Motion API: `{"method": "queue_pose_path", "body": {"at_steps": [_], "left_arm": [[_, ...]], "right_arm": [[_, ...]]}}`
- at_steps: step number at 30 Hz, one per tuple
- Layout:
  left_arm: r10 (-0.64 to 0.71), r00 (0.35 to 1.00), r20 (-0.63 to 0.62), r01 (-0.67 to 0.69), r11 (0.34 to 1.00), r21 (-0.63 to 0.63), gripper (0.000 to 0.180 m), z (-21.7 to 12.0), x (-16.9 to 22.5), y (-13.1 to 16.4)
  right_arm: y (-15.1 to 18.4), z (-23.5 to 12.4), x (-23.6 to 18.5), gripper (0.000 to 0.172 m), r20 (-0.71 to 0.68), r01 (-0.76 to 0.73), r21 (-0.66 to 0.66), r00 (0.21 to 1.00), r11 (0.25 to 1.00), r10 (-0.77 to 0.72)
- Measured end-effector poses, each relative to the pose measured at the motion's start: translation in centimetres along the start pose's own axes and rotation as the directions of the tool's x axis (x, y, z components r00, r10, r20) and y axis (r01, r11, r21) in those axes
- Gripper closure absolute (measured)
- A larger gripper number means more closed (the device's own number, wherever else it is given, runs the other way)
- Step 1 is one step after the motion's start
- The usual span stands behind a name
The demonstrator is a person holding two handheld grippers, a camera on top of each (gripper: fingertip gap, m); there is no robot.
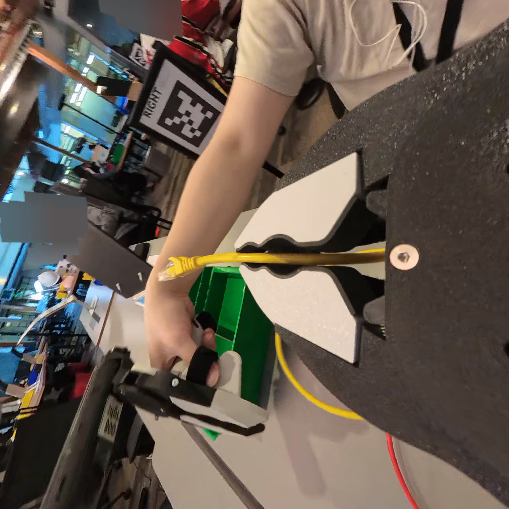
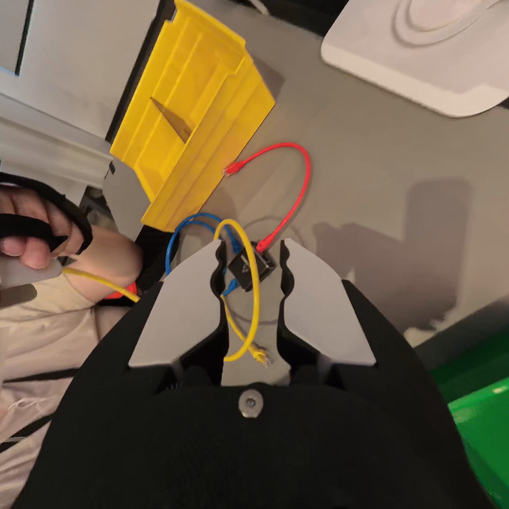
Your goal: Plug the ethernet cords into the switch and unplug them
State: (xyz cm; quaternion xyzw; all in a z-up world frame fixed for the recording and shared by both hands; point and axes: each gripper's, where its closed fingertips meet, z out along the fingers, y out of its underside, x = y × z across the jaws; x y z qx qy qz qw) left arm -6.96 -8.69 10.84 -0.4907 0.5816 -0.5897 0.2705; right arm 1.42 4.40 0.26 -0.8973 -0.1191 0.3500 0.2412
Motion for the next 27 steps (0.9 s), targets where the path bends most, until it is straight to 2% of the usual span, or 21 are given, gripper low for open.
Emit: {"method": "queue_pose_path", "body": {"at_steps": [3, 6, 8, 10, 14, 17, 21, 23, 24, 25, 26, 27], "left_arm": [[-0.060, 0.998, 0.013, 0.059, 0.996, 0.071, 0.176, -0.7, -1.3, -0.7], [-0.102, 0.993, 0.057, 0.092, 0.983, 0.162, 0.177, -1.8, -2.7, -1.8], [-0.113, 0.987, 0.112, 0.085, 0.970, 0.226, 0.177, -2.5, -3.6, -2.5], [-0.128, 0.981, 0.145, 0.080, 0.950, 0.301, 0.177, -3.1, -4.2, -3.3], [-0.108, 0.964, 0.244, 0.013, 0.932, 0.361, 0.177, -3.3, -5.1, -3.9], [-0.080, 0.945, 0.318, -0.035, 0.939, 0.341, 0.177, -2.7, -5.6, -3.5], [-0.070, 0.933, 0.352, -0.048, 0.947, 0.317, 0.177, -1.7, -5.8, -3.0], [-0.101, 0.926, 0.364, -0.025, 0.945, 0.325, 0.175, -1.4, -6.1, -2.8], [-0.127, 0.915, 0.382, -0.007, 0.944, 0.330, 0.159, -1.6, -6.5, -2.7], [-0.149, 0.901, 0.408, 0.008, 0.945, 0.326, 0.134, -1.9, -6.9, -2.8], [-0.144, 0.894, 0.425, 0.008, 0.952, 0.307, 0.125, -2.4, -7.1, -2.9], [-0.120, 0.897, 0.426, -0.009, 0.957, 0.290, 0.125, -3.0, -6.9, -3.2]], "right_arm": [[-2.6, -2.3, 1.3, 0.126, -0.071, 0.030, 0.209, 0.997, 0.977, -0.015], [-5.3, -6.9, 0.8, 0.123, -0.181, 0.108, 0.507, 0.983, 0.855, -0.017], [-5.6, -9.2, -3.2, 0.123, -0.138, 0.161, 0.671, 0.986, 0.723, -0.091], [-4.6, -9.4, -8.6, 0.121, -0.008, 0.144, 0.766, 0.977, 0.626, -0.214], [-3.6, -7.2, -14.4, 0.119, 0.311, -0.078, 0.773, 0.912, 0.629, -0.269], [-4.2, -6.0, -15.8, 0.125, 0.439, -0.194, 0.742, 0.864, 0.641, -0.246], [-4.9, -5.5, -15.5, 0.158, 0.360, -0.154, 0.787, 0.901, 0.597, -0.242], [-4.7, -5.4, -15.5, 0.160, 0.338, -0.115, 0.780, 0.904, 0.615, -0.260], [-4.4, -5.2, -15.6, 0.160, 0.326, -0.078, 0.759, 0.905, 0.647, -0.274], [-4.2, -5.2, -15.5, 0.161, 0.296, -0.027, 0.745, 0.909, 0.666, -0.294], [-3.9, -5.2, -15.3, 0.161, 0.257, 0.030, 0.728, 0.914, 0.685, -0.313], [-3.4, -4.9, -15.2, 0.161, 0.230, 0.091, 0.681, 0.916, 0.727, -0.330]]}}
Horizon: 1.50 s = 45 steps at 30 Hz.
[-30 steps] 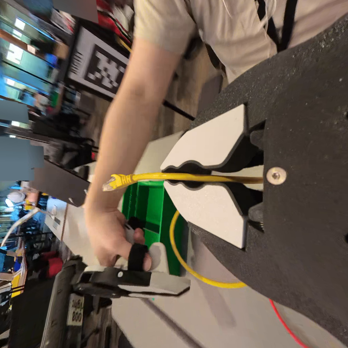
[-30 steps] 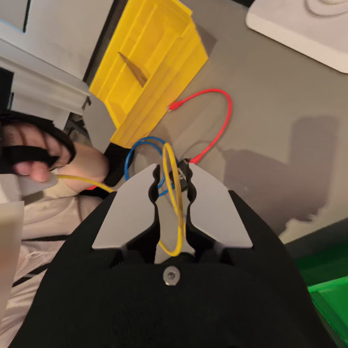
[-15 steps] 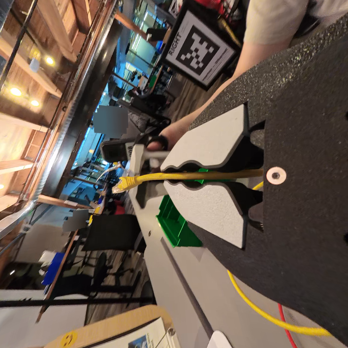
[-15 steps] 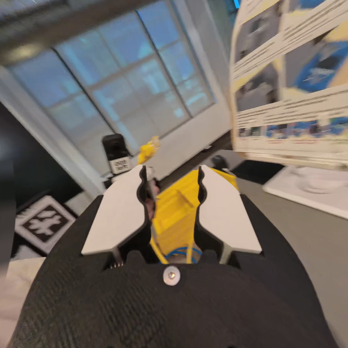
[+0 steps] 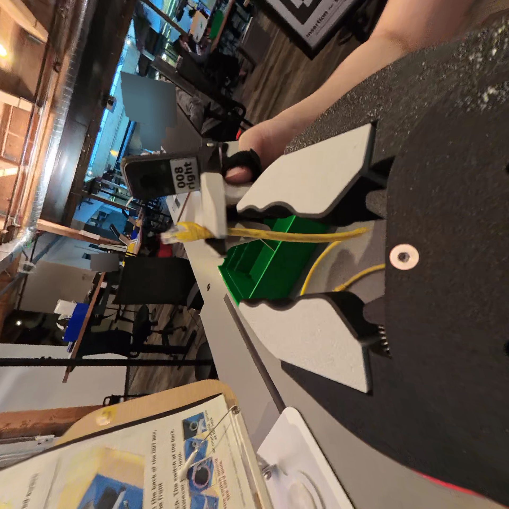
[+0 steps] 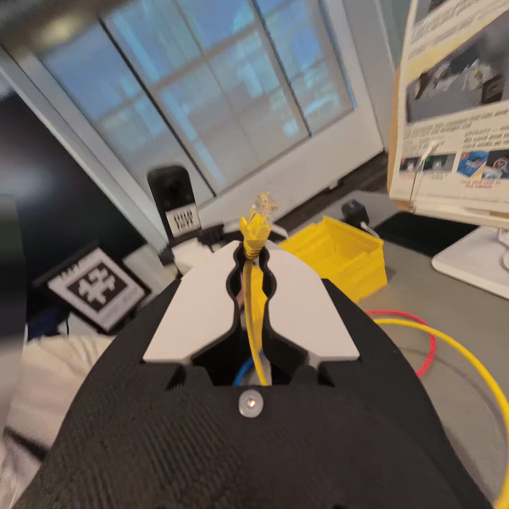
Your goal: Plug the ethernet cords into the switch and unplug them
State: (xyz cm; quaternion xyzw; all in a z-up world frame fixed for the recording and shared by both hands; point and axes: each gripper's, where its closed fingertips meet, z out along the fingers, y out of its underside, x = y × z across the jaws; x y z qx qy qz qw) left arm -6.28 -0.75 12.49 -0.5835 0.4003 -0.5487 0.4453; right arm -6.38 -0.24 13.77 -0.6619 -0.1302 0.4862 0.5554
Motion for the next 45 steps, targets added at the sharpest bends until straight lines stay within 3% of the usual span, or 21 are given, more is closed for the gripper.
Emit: {"method": "queue_pose_path", "body": {"at_steps": [4, 11, 14, 18, 23, 26, 33, 35, 37, 39, 40, 42, 44, 45], "left_arm": [[0.004, 0.998, -0.067, -0.002, 1.000, 0.027, 0.123, -2.2, 0.4, -1.9], [-0.194, 0.911, -0.365, 0.133, 0.974, -0.185, 0.133, -1.0, 4.2, 1.4], [-0.217, 0.885, -0.411, 0.129, 0.964, -0.231, 0.136, -0.6, 5.2, 2.4], [-0.181, 0.908, -0.378, 0.067, 0.953, -0.295, 0.139, -0.2, 5.0, 3.9], [-0.205, 0.893, -0.401, 0.069, 0.943, -0.326, 0.149, -0.3, 5.1, 4.4], [-0.240, 0.861, -0.449, 0.071, 0.930, -0.359, 0.170, -0.7, 5.7, 4.7], [-0.279, 0.861, -0.425, 0.155, 0.940, -0.303, 0.171, 0.2, 4.6, 3.9], [-0.307, 0.862, -0.403, 0.196, 0.935, -0.294, 0.171, 0.4, 3.9, 3.9], [-0.337, 0.859, -0.385, 0.236, 0.929, -0.286, 0.171, 0.7, 3.1, 3.9], [-0.372, 0.852, -0.368, 0.292, 0.922, -0.256, 0.171, 0.9, 2.3, 3.6], [-0.388, 0.847, -0.363, 0.317, 0.917, -0.240, 0.171, 1.0, 1.9, 3.4], [-0.424, 0.829, -0.365, 0.375, 0.905, -0.200, 0.172, 1.2, 1.3, 2.9], [-0.462, 0.802, -0.379, 0.427, 0.887, -0.176, 0.172, 1.2, 1.2, 2.4], [-0.467, 0.799, -0.378, 0.436, 0.884, -0.171, 0.172, 1.3, 1.2, 2.4]], "right_arm": [[3.7, -0.5, -2.0, 0.161, 0.071, 0.135, -0.355, 0.991, 0.925, -0.117], [8.4, -2.2, -3.6, 0.161, 0.134, 0.231, -0.696, 0.972, 0.679, -0.193], [9.5, -3.2, -3.3, 0.160, 0.137, 0.243, -0.765, 0.966, 0.596, -0.218], [10.0, -4.2, -2.8, 0.160, 0.146, 0.251, -0.802, 0.962, 0.542, -0.230], [10.3, -4.4, -2.3, 0.160, 0.161, 0.278, -0.812, 0.952, 0.513, -0.261], [10.5, -4.5, -1.9, 0.160, 0.165, 0.286, -0.816, 0.948, 0.503, -0.272], [9.2, -3.8, -0.8, 0.156, 0.163, 0.356, -0.730, 0.920, 0.584, -0.357], [8.6, -3.9, 0.0, 0.151, 0.095, 0.366, -0.694, 0.900, 0.620, -0.425], [7.1, -4.5, 1.0, 0.140, -0.058, 0.392, -0.621, 0.840, 0.679, -0.539], [4.9, -5.3, 0.2, 0.145, -0.265, 0.477, -0.454, 0.734, 0.753, -0.625], [4.4, -5.3, -2.1, 0.153, -0.306, 0.564, -0.309, 0.704, 0.766, -0.641], [6.9, -4.1, -7.9, 0.164, -0.222, 0.686, -0.031, 0.705, 0.727, -0.674], [10.3, -2.2, -8.2, 0.161, -0.250, 0.643, 0.061, 0.751, 0.764, -0.612], [12.0, -1.1, -6.8, 0.149, -0.282, 0.596, 0.061, 0.780, 0.801, -0.559]]}}
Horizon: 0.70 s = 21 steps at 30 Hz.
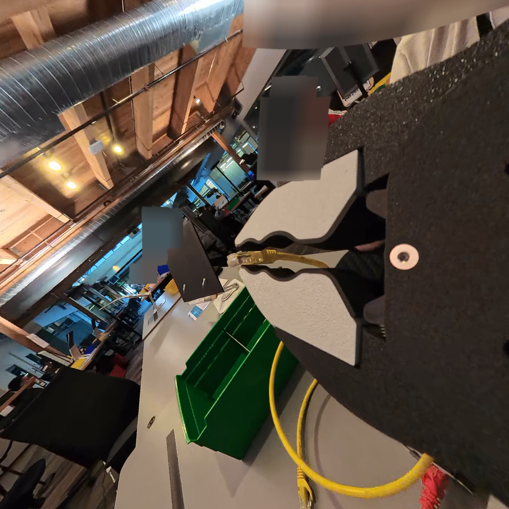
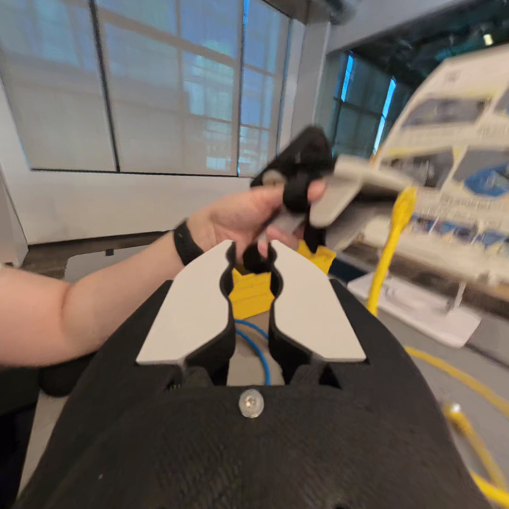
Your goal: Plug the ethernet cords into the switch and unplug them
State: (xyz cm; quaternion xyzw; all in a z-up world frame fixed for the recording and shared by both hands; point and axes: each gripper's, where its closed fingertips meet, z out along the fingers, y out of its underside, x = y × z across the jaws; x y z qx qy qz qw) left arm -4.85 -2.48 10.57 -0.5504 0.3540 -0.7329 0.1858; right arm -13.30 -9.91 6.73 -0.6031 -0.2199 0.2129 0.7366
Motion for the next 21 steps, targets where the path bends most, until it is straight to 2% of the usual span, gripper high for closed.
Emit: {"method": "queue_pose_path", "body": {"at_steps": [1, 4, 6, 7, 9, 11, 14, 18, 21], "left_arm": [[0.004, 1.000, 0.004, -0.004, 1.000, -0.008, 0.172, 0.1, 0.1, 0.2], [0.028, 1.000, 0.013, -0.028, 1.000, -0.010, 0.172, 0.4, 0.7, 0.5], [0.042, 0.999, 0.018, -0.042, 0.999, 0.012, 0.172, 0.3, 1.3, 0.3], [0.048, 0.999, 0.016, -0.048, 0.999, 0.023, 0.172, 0.2, 1.6, 0.1], [0.048, 0.999, -0.004, -0.047, 0.998, 0.042, 0.172, -0.1, 2.4, -0.3], [0.042, 0.999, -0.019, -0.041, 0.997, 0.059, 0.172, -0.6, 2.8, -0.7], [0.012, 0.998, -0.058, -0.007, 0.996, 0.084, 0.172, -1.1, 3.2, -1.3], [-0.013, 0.995, -0.094, 0.019, 0.997, 0.068, 0.172, -0.8, 3.5, -0.9], [-0.005, 0.996, -0.086, 0.009, 0.999, 0.052, 0.172, -0.3, 3.5, -0.4]], "right_arm": [[2.2, 1.0, 0.6, 0.143, -0.058, -0.063, -0.017, 0.996, 0.998, 0.062], [5.9, 2.7, 4.7, 0.144, -0.251, -0.172, 0.038, 0.952, 0.984, 0.176], [6.4, 2.2, 8.7, 0.143, -0.434, -0.163, 0.111, 0.880, 0.980, 0.195], [6.0, 1.7, 10.1, 0.143, -0.478, -0.190, 0.182, 0.841, 0.965, 0.256], [3.7, 1.0, 11.4, 0.141, -0.462, -0.116, 0.338, 0.844, 0.934, 0.272], [0.5, -0.2, 11.2, 0.140, -0.435, 0.074, 0.458, 0.888, 0.886, 0.151], [-1.6, 0.0, 9.2, 0.136, -0.398, 0.292, 0.426, 0.910, 0.856, -0.113], [-3.1, 1.0, 9.3, 0.131, -0.440, 0.429, 0.331, 0.858, 0.840, -0.265], [-4.4, 1.5, 8.8, 0.143, -0.413, 0.467, 0.321, 0.852, 0.824, -0.322]]}}
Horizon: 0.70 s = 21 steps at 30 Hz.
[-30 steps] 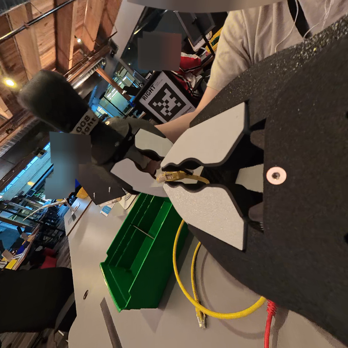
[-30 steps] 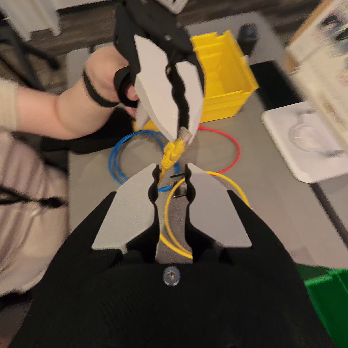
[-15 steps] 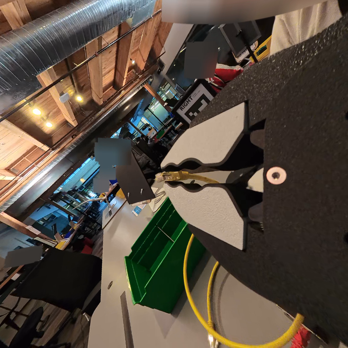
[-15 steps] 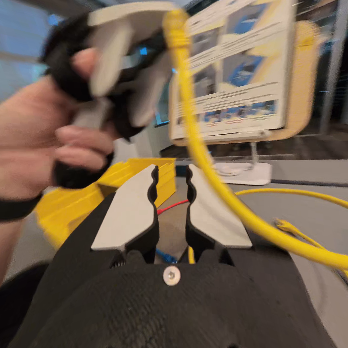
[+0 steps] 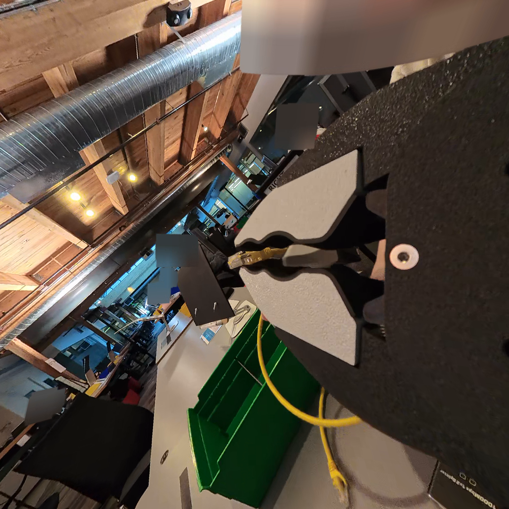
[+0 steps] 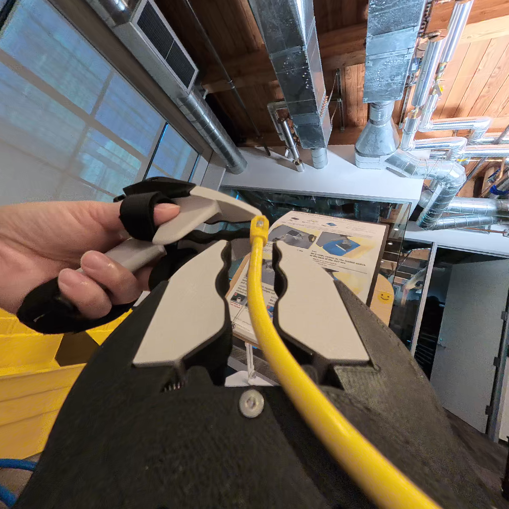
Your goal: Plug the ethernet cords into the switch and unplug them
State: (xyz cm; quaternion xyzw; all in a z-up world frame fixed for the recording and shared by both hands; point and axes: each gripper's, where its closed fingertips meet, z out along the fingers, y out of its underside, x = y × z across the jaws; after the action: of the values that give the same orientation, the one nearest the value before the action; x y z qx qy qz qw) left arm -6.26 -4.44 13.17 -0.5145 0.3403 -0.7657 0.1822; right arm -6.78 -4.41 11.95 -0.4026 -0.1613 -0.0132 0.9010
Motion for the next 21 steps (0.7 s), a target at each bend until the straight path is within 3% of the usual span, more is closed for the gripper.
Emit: {"method": "queue_pose_path", "body": {"at_steps": [7, 21], "left_arm": [[0.026, 0.999, 0.023, -0.026, 1.000, 0.004, 0.172, -0.2, -0.3, -0.2], [0.076, 0.995, 0.068, -0.077, 0.997, 0.003, 0.172, -0.2, -1.1, -0.3]], "right_arm": [[0.1, 0.7, 0.5, 0.151, 0.011, 0.025, -0.064, 1.000, 0.998, -0.025], [0.6, 0.6, 0.8, 0.157, 0.041, -0.147, -0.058, 0.988, 0.987, 0.149]]}}
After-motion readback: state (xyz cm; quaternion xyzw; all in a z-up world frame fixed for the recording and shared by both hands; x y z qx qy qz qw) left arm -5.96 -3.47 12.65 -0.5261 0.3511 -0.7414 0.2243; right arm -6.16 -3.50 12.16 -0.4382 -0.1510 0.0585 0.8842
